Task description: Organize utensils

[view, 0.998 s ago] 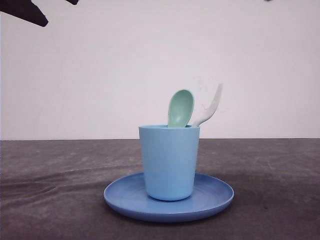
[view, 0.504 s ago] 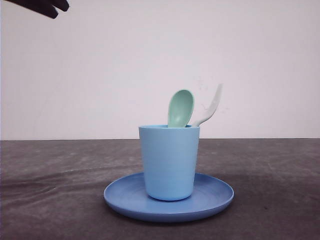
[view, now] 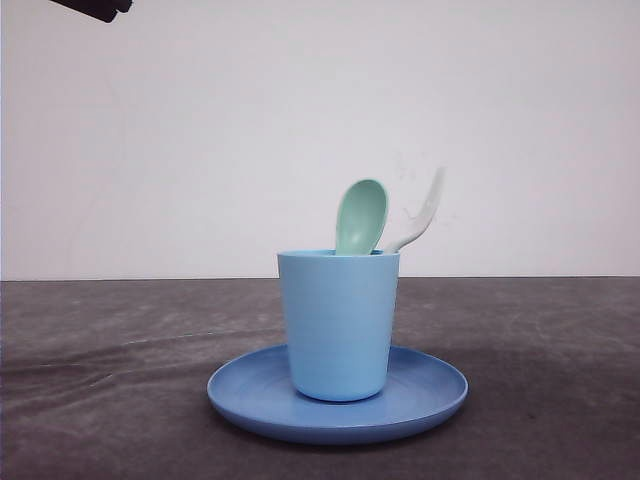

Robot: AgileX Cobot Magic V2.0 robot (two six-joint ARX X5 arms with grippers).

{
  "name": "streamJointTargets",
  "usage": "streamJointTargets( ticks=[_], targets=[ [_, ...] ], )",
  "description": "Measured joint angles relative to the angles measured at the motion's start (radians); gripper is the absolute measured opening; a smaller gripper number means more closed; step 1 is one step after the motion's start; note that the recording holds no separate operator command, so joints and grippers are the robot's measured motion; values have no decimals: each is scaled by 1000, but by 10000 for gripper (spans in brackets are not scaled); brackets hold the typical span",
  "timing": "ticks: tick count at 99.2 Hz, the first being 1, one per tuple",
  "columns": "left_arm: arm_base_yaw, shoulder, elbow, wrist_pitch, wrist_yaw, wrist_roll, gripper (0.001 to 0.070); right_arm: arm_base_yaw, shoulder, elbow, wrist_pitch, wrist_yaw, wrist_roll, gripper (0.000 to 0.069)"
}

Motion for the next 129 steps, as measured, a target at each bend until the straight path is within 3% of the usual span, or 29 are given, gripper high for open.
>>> streamJointTargets(
  ticks=[30,42,61,87,109,129],
  targets=[
    [0,0,0,0,-1,1,29,0,0,0,0,0,0,3],
    [0,0,0,13,-26,10,29,0,0,0,0,0,0,3],
    [43,-35,0,29,-31,89,29,0,0,0,0,0,0,2],
    [246,-101,-62,97,-32,175,29,0,0,0,0,0,0,2],
    [458,-267,-280,230,-32,192,29,0,0,0,0,0,0,2],
    [575,-449,-470,251,-32,220,29,0,0,0,0,0,0,2]
  ],
)
